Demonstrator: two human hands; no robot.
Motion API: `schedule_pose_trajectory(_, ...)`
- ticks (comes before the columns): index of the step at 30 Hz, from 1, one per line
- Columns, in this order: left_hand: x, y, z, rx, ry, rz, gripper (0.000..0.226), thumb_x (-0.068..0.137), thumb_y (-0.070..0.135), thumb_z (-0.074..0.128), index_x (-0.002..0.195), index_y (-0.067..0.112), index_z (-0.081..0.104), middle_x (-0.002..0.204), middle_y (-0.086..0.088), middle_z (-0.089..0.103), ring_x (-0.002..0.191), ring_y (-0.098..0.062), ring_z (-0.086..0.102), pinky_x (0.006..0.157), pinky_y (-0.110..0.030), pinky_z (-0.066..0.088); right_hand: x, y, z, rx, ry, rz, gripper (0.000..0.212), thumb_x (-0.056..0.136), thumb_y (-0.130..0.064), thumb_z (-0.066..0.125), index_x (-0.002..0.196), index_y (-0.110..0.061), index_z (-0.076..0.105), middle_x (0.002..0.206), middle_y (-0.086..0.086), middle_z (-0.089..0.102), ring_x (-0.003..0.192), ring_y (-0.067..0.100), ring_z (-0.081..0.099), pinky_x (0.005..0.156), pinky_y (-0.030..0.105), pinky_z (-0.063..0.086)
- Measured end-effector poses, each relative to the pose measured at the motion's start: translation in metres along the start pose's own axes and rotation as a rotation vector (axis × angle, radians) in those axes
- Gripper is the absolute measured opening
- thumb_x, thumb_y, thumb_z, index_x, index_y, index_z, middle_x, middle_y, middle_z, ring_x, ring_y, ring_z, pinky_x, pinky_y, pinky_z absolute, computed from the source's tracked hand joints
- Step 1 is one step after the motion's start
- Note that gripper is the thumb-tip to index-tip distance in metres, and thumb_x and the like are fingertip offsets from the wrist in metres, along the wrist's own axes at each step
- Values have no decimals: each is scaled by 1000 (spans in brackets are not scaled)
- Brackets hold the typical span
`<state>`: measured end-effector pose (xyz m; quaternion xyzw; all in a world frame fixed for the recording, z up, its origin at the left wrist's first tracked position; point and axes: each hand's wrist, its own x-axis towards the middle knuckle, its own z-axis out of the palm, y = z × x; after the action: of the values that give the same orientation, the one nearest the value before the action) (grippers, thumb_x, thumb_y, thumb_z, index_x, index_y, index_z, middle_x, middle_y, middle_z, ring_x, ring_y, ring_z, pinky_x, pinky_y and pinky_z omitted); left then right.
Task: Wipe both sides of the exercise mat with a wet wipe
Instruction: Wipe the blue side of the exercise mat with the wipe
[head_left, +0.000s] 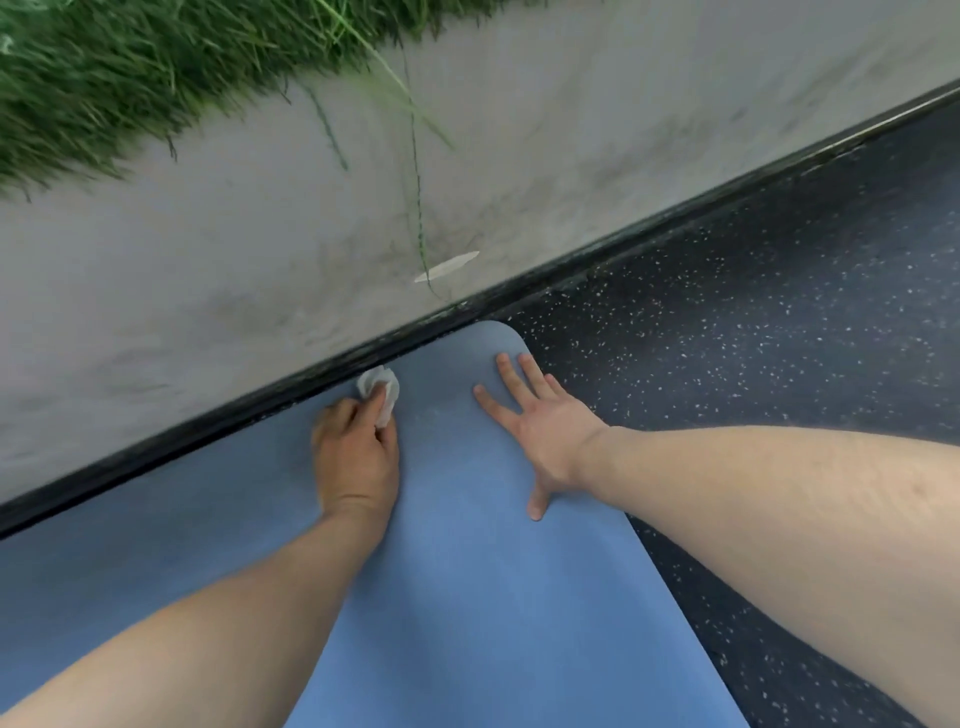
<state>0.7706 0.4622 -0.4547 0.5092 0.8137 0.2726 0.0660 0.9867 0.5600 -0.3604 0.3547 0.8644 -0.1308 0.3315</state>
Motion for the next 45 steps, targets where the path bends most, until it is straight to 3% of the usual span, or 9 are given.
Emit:
schedule_pose_trajectory(7,3,13,-11,-71,-24,-125,17,95,22,64,105,19,76,78,-8,62,78,-34,59,67,-39,51,-1,0,4,27,48,-15,169,49,-62,98,165,-26,-20,167,20,-35,156,43,-27,131,54,9)
schedule_pose_trajectory(11,21,31,-7,31,22,-258,37,100,37,54,78,16,73,65,-7,65,62,-29,60,59,-34,42,0,4,7,30,74,-32,170,48,-64,98,165,-27,-19,167,19,-35,156,43,-28,131,55,10)
schedule_pose_trajectory(16,12,62,15,-8,-205,479,23,94,29,59,88,18,78,69,-3,67,65,-29,61,64,-31,50,-3,7,11,19,107,-45,170,48,-66,97,165,-28,-20,168,15,-33,157,38,-27,131,51,15)
schedule_pose_trajectory(21,26,34,-11,112,0,24,50,104,44,45,67,15,61,65,-6,62,67,-31,63,57,-34,48,-11,6,9,60,115,-45,169,52,-67,96,164,-25,-24,169,7,-34,158,30,-28,128,44,18)
schedule_pose_trajectory(26,-8,54,-4,42,-305,536,29,100,38,50,104,25,76,74,-3,68,69,-29,63,59,-29,46,-34,12,26,221,147,-43,170,53,-66,96,164,-15,-22,170,6,-34,160,19,-18,129,34,18)
schedule_pose_trajectory(30,8,50,-16,45,-35,31,45,105,40,46,76,13,68,76,-6,70,77,-29,68,66,-32,53,-48,18,42,238,157,-58,170,49,-71,95,166,-18,-17,169,0,-36,160,14,-18,127,36,27)
schedule_pose_trajectory(35,-40,72,0,-26,-391,755,30,100,35,52,96,18,77,71,-7,65,67,-29,60,58,-31,44,-45,11,46,99,139,-76,171,49,-72,94,165,-14,-18,168,12,-36,156,22,-31,127,34,21)
schedule_pose_trajectory(41,-34,61,-9,-38,-71,376,26,98,26,64,74,17,69,56,-5,50,55,-30,50,52,-36,45,-47,9,45,86,121,-64,171,52,-70,94,164,-14,-23,166,11,-39,155,22,-34,126,36,24)
schedule_pose_trajectory(45,-89,76,-2,-68,-403,856,14,95,23,66,104,17,75,67,-6,55,64,-28,48,59,-33,34,-51,10,43,80,106,-72,169,54,-72,92,164,-13,-22,166,13,-38,155,23,-34,127,31,15)
